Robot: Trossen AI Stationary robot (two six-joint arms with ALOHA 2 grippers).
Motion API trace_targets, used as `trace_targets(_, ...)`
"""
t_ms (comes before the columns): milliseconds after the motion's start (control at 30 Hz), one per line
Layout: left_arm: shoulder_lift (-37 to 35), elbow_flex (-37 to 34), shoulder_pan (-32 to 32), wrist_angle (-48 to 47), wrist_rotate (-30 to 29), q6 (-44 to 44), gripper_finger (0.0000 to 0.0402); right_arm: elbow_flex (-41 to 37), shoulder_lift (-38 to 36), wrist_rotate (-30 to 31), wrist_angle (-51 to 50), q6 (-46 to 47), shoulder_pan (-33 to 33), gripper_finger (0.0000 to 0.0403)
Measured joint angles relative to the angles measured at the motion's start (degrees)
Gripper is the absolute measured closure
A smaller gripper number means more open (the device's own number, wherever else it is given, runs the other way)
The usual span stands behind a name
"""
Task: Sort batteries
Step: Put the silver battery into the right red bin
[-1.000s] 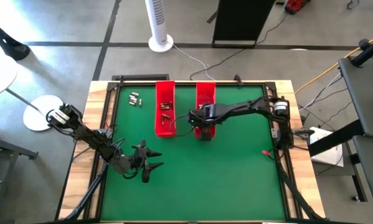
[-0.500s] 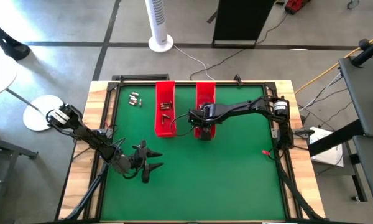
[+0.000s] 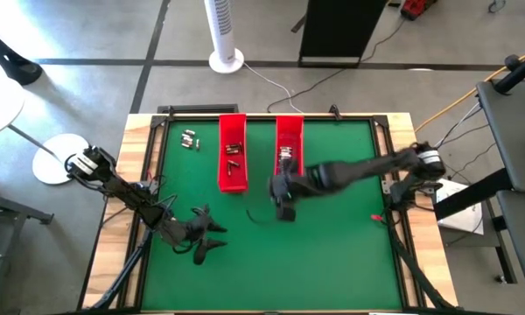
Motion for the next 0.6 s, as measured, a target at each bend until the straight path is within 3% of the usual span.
trace_targets(167,-0.13,0.00,-0.02,-3.85,19.22,-16.18,0.0210,-7.09,0.11,1.78,15.98,1.45,10.48,0.0225)
trace_targets(300,-0.52,0.09,-0.18,-6.04,29.06,-28.81,0.0210,-11.61,3.13,1.83,26.44,1.51,16.19,0.0239)
trace_targets(467,-2.48,0.50,-0.69,-7.01,41.34,-33.02,0.0210,-13.02,8.21,6.42,32.04,1.78,18.05,0.0257)
trace_targets(600,-6.46,2.30,-0.88,-9.29,46.92,-35.82,0.0210,-13.08,11.65,7.90,32.63,3.57,17.51,0.0268)
